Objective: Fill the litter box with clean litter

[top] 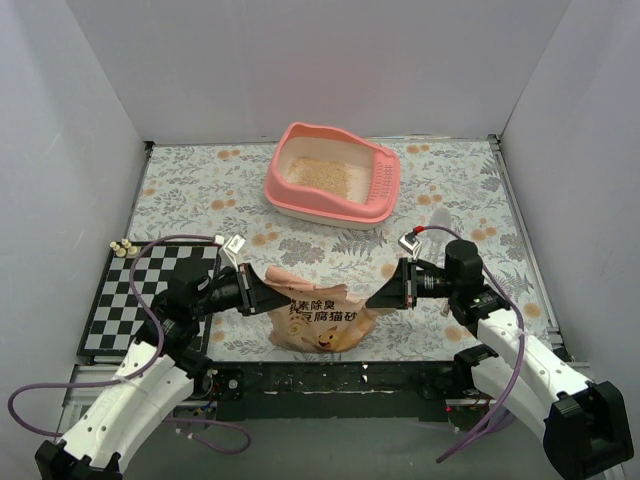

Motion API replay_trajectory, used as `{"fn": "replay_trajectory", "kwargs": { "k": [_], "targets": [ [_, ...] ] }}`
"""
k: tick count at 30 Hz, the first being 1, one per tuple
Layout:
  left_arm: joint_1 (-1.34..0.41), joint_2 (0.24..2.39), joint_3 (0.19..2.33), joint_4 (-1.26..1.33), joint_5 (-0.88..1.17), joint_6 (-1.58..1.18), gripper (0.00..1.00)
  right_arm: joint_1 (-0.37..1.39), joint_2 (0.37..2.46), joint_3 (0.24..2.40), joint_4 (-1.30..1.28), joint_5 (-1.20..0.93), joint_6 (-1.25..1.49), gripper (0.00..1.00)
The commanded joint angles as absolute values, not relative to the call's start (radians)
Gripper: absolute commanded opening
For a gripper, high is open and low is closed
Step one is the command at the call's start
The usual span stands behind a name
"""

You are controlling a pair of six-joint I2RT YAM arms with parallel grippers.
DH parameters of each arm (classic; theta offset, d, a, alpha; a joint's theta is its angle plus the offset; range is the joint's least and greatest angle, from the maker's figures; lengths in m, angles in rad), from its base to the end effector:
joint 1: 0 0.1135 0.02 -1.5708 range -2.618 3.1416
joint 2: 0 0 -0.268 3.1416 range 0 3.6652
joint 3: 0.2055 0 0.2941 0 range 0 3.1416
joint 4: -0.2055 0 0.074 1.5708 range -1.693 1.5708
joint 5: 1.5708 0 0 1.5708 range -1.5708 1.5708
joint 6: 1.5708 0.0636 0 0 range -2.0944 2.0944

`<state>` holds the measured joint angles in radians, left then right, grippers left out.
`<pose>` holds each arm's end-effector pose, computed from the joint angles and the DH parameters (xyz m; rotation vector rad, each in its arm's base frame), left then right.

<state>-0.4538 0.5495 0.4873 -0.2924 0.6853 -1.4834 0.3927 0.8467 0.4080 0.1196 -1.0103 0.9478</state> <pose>0.1604 -0.1230 0.2527 -0.6396 2.2985 -1.7961 0.1928 0.1382 0.2125 -0.2239 2.1730 1.7898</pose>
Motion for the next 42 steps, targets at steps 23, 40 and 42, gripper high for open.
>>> {"fn": "replay_trajectory", "kwargs": {
  "k": [23, 40, 42],
  "targets": [
    [-0.448, 0.365, 0.436, -0.762, 0.787, -1.675, 0.00, 0.414, 0.779, 0.195, 0.103, -1.077, 1.163, 0.01],
    [-0.448, 0.563, 0.560, -0.782, 0.779, -1.560, 0.00, 0.417, 1.121, 0.750, -0.515, -0.848, 0.409, 0.14],
    [-0.446, 0.577, 0.569, -0.779, 0.781, -1.555, 0.00, 0.419, 1.166, 0.854, -0.572, -0.839, 0.312, 0.20]
  ]
}}
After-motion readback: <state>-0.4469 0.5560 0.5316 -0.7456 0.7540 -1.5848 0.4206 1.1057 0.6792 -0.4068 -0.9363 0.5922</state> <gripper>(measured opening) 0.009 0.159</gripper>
